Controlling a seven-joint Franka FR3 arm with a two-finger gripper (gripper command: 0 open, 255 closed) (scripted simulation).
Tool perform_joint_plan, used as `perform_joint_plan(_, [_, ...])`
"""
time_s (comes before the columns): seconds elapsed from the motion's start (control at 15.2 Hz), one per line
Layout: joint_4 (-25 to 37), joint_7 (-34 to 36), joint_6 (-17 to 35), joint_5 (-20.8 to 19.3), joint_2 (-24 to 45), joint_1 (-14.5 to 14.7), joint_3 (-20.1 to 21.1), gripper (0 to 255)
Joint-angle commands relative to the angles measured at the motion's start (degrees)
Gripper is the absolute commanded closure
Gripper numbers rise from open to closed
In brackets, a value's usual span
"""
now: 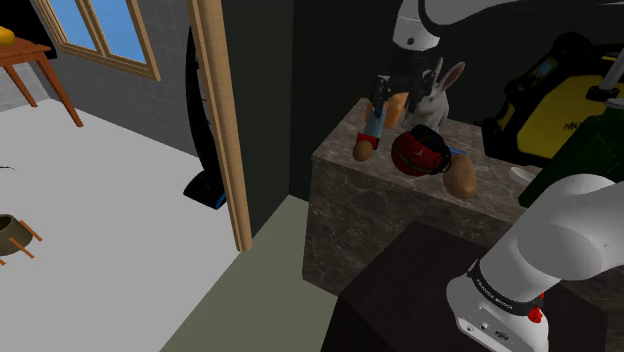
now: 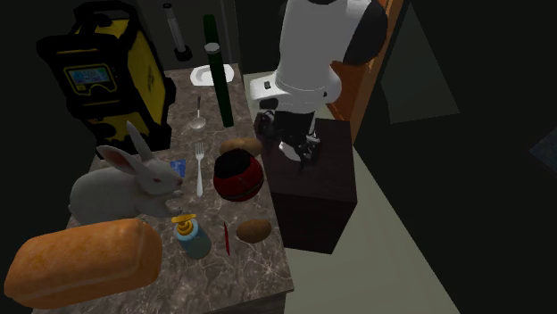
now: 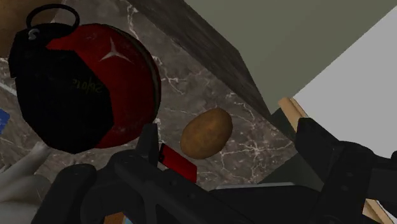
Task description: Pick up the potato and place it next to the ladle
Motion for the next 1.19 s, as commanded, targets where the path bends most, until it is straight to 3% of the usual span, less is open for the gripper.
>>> perform_joint_plan(0.0, [-1.05, 4.14, 4.01, -0.31, 3.02, -1.19, 0.86, 0])
perform_joint_plan(0.79, [1.21, 28.80, 22.78, -6.25, 25.76, -7.99, 3.83, 0])
perform_joint_plan(1.12, [-0.35, 29.55, 26.71, -7.42, 28.19, -8.34, 3.54, 0])
